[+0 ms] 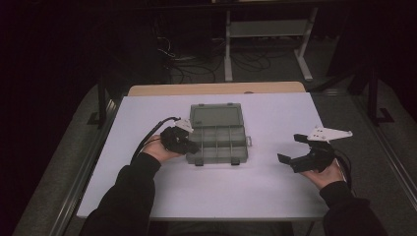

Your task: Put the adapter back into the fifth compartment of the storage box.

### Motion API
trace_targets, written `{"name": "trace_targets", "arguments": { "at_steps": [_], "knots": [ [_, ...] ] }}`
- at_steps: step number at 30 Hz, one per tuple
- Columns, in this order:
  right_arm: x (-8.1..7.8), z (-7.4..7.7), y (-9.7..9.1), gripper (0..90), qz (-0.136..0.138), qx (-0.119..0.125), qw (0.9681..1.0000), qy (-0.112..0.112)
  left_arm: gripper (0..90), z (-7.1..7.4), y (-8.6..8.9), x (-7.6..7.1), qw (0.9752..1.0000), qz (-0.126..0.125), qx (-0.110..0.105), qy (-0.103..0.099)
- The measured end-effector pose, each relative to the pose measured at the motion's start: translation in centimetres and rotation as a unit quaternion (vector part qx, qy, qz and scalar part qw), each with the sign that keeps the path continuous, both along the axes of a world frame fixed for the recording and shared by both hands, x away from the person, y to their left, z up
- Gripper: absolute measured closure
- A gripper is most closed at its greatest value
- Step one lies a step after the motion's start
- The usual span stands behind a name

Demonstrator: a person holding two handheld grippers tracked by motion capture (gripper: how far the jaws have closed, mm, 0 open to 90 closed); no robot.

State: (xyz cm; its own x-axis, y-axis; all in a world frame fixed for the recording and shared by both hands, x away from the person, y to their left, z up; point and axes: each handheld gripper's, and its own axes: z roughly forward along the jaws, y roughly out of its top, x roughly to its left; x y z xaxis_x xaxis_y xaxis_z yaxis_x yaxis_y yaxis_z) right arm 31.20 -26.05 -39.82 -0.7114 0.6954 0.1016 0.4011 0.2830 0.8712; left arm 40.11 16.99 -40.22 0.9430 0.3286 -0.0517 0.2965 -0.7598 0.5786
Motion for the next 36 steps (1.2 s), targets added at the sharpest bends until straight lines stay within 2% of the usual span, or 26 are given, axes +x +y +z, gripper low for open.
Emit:
{"name": "trace_targets", "arguments": {
  "at_steps": [6,16,21,26,36],
  "knots": [
    [0.0,0.0,0.0,0.0,0.0,0.0,1.0,0.001,72.3,0.1,0.3,0.1,0.9999,0.003,-0.009,0.009],
    [0.0,0.0,0.0,0.0,0.0,0.001,1.0,0.001,61.7,0.7,0.9,0.0,0.9995,0.015,-0.026,0.005],
    [0.0,0.0,0.0,0.0,-0.001,0.001,1.0,0.001,55.2,1.1,1.2,0.0,0.9989,0.02,-0.042,0.004],
    [0.0,0.0,0.0,0.0,0.0,0.0,1.0,0.001,46.4,1.7,1.6,-0.3,0.9981,0.024,-0.056,-0.011],
    [-0.2,0.0,-0.1,0.0,-0.001,0.001,1.0,0.001,37.5,2.4,2.8,-0.8,0.9961,0.032,-0.078,-0.023]
  ]
}}
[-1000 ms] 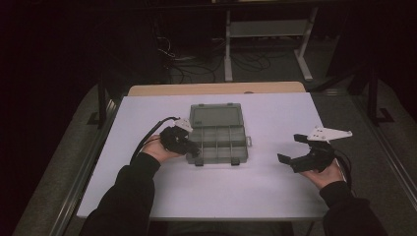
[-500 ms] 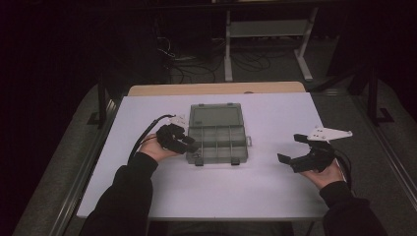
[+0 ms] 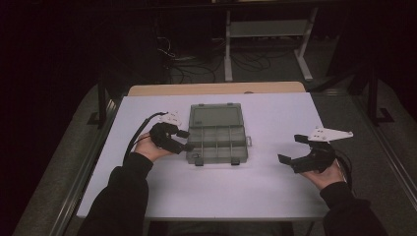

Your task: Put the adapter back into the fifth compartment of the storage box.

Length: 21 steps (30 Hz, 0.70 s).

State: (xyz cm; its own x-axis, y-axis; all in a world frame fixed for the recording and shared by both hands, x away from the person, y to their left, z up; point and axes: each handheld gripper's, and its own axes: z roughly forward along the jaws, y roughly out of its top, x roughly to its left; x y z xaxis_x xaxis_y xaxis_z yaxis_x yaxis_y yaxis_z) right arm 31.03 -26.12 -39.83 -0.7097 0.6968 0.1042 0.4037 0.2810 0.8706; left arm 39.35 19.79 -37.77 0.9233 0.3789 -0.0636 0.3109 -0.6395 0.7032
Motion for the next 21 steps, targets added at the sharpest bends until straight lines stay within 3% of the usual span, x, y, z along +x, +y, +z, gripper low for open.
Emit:
{"name": "trace_targets", "arguments": {
  "at_steps": [11,17,18,21],
  "knots": [
    [0.0,0.0,0.0,0.0,-0.002,-0.001,1.0,0.002,27.8,0.6,2.4,-0.6,0.9993,0.022,-0.029,-0.005],
    [0.0,-0.1,0.0,0.0,-0.002,-0.001,1.0,0.005,21.6,1.0,3.7,-1.0,0.9976,0.036,-0.058,-0.012],
    [0.0,-0.2,0.0,0.0,-0.001,-0.002,1.0,0.006,20.0,1.2,4.0,-1.1,0.9967,0.037,-0.071,-0.012],
    [0.0,-0.1,0.0,0.0,-0.001,-0.001,1.0,0.006,17.9,1.4,4.3,-1.2,0.9959,0.043,-0.078,-0.018]
  ]
}}
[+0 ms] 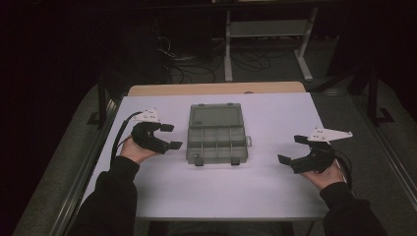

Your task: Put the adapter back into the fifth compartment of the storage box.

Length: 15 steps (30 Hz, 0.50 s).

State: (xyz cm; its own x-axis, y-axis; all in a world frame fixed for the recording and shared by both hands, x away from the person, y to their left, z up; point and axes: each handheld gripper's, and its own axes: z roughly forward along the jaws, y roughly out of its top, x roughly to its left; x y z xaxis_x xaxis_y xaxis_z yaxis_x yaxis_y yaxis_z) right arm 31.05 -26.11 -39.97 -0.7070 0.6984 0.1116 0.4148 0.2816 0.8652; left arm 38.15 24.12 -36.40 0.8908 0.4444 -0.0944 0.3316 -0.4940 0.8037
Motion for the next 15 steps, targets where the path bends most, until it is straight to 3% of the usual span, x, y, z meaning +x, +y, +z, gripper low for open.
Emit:
{"name": "trace_targets", "arguments": {
  "at_steps": [8,15],
  "knots": [
    [0.0,0.0,0.0,0.0,0.0,0.0,1.0,0.0,0.3,-0.02,0.3,-0.23,0.9996,0.022,-0.008,-0.016],
    [0.0,0.01,-0.02,0.0,0.0,0.0,1.0,0.0,0.0,0.1,1.05,-0.46,0.999,0.031,-0.021,-0.025]
  ]
}}
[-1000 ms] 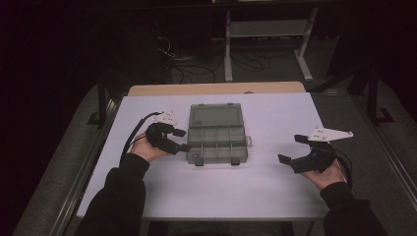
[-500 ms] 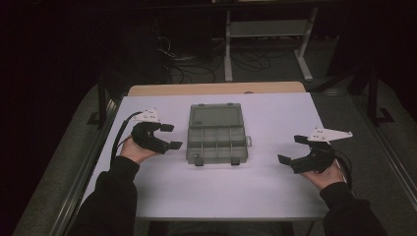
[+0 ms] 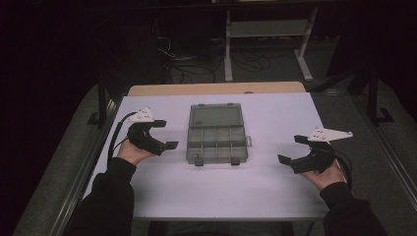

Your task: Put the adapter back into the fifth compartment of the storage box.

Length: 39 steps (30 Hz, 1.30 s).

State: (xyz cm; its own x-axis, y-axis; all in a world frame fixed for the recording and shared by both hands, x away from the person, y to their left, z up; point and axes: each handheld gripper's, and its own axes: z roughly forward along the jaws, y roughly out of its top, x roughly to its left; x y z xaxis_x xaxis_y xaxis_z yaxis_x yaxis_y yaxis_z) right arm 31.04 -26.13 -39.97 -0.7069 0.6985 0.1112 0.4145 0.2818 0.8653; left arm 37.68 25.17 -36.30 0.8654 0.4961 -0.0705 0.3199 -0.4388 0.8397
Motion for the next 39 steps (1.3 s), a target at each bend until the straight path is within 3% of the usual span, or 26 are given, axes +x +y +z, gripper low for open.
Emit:
{"name": "trace_targets", "arguments": {
  "at_steps": [14,25,39],
  "knots": [
    [0.0,0.0,0.0,0.0,-0.001,0.0,1.0,0.0,0.0,-0.2,2.6,-1.0,0.9993,0.029,-0.016,-0.015],
    [0.0,0.0,0.0,0.0,-0.002,0.0,1.0,0.0,0.0,-1.0,4.1,-1.9,0.9985,0.05,-0.009,-0.02],
    [-0.1,0.0,0.0,0.0,-0.003,0.001,1.0,0.0,0.0,-1.8,6.3,-3.7,0.9951,0.087,-0.028,-0.037]
  ]
}}
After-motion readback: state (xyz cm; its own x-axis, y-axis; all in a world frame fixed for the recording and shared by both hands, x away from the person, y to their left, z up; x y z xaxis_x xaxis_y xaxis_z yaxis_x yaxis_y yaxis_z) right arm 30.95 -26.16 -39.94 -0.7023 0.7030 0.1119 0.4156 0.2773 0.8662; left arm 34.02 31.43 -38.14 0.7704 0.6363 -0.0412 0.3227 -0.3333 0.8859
